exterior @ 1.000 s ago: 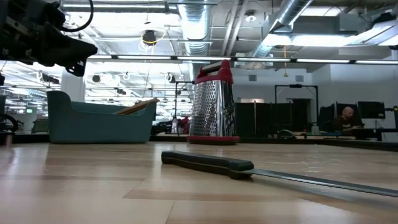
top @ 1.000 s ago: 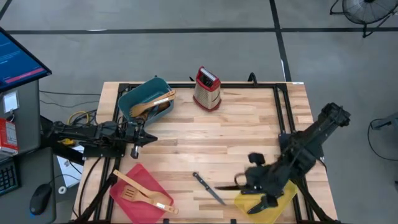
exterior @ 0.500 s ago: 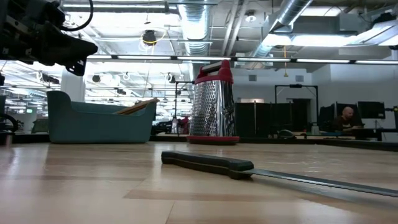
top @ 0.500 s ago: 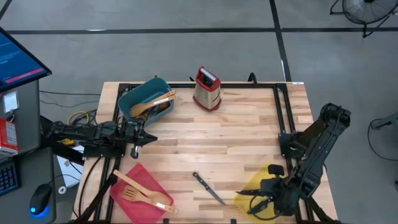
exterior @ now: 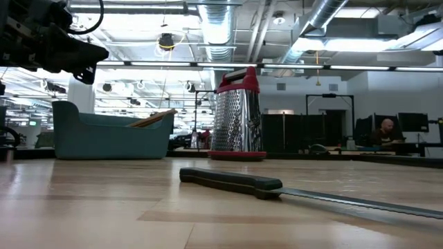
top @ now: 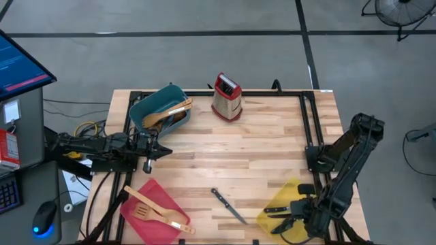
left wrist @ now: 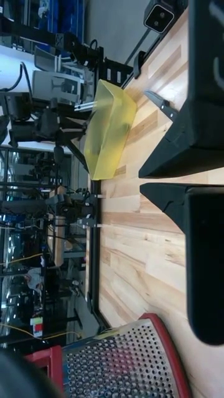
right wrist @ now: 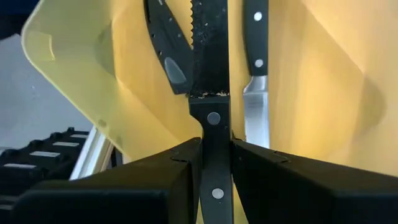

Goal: Pick & Place Kitchen Items
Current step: Put the black table knife into the yellow bin

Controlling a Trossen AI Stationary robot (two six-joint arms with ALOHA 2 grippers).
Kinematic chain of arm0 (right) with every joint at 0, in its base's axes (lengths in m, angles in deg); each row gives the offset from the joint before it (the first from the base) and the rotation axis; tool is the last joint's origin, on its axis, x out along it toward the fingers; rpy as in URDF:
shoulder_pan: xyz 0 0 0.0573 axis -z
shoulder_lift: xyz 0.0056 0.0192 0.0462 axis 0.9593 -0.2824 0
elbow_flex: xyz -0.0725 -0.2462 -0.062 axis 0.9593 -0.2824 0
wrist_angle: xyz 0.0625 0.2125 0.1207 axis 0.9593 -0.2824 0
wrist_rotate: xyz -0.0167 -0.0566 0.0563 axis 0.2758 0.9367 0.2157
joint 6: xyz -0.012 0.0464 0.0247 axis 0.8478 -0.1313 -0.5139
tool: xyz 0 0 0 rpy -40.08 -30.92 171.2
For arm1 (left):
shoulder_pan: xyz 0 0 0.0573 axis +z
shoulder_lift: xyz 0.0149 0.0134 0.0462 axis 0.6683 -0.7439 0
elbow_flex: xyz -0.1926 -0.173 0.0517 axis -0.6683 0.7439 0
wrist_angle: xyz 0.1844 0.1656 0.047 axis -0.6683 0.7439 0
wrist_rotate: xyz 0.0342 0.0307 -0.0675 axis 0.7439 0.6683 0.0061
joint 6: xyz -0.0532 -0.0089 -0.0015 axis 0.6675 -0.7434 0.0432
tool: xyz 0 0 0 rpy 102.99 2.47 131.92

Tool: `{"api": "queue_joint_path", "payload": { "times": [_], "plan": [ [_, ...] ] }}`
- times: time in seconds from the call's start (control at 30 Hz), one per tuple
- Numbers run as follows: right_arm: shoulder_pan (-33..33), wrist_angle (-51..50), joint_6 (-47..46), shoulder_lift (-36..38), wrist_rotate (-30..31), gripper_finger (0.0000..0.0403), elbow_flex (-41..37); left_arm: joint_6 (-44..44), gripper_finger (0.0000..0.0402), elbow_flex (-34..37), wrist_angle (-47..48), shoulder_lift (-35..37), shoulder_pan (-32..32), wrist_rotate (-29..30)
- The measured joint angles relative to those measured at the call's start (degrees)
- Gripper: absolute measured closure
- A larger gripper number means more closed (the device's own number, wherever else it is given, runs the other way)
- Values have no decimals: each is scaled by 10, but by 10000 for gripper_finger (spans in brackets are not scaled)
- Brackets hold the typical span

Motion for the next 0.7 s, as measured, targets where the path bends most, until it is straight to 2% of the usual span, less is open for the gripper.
{"api": "queue_joint_path", "payload": {
  "times": [0.2,0.7],
  "plan": [
    [0,6,34,-19,-4,330,-1,0,394,0,0,0,0,0],
    [1,6,53,-135,-62,330,-2,0,394,0,-9,0,0,0]
  ]
}}
